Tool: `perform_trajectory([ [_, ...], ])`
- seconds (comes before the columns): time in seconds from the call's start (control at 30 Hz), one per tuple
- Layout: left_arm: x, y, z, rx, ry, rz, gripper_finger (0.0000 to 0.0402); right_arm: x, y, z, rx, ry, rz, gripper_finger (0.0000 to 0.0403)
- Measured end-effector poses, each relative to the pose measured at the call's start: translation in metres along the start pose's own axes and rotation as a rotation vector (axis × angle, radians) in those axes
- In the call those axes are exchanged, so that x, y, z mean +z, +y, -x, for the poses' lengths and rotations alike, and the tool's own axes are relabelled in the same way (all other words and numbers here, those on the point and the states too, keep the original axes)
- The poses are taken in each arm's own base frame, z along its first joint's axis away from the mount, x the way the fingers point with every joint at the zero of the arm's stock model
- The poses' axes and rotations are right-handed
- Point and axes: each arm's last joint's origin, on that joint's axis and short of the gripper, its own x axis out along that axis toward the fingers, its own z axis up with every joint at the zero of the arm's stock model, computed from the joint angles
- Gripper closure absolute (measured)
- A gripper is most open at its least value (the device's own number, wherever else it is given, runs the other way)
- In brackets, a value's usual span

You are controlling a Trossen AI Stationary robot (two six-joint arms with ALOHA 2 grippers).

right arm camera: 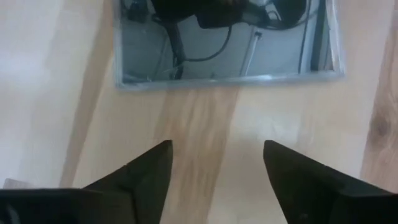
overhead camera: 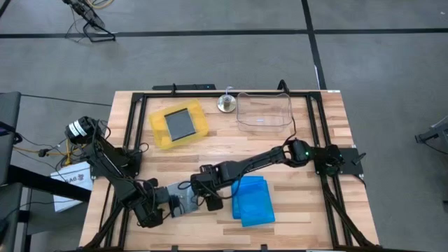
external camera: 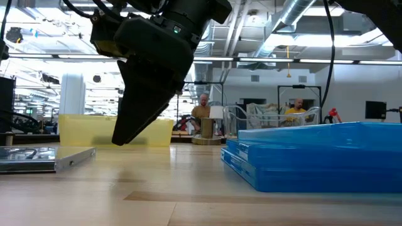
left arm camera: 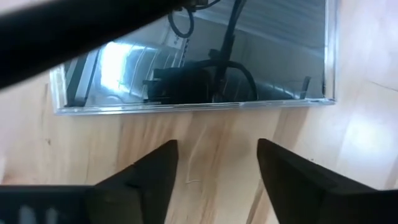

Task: Pick & place jewel cases by type
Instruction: Put the black CD case into the yellow bin

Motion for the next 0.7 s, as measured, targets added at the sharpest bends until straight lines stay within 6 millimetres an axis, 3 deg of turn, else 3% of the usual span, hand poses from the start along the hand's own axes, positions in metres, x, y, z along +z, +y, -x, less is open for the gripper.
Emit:
perform_trajectory([
  [0.17,0.0,0.0,0.0,0.004,-0.012,-0.029,0.0146,0.003,0.005,0.0,0.004,-0.025,0.042,0.0158],
  [0.37,0.001,0.003,-0.002,0.051,-0.064,-0.031,0.0143,0.003,0.004,0.0,-0.028,-0.027,0.041,0.017],
  [0.6,0.001,-0.001,-0.017,0.102,-0.035,-0.026,0.0143,0.002,0.0,-0.004,-0.087,-0.037,0.039,0.0167],
  [0.7,0.003,-0.004,-0.015,0.137,-0.03,-0.003,0.0143,-0.001,-0.001,-0.016,-0.084,-0.023,0.037,0.0163],
])
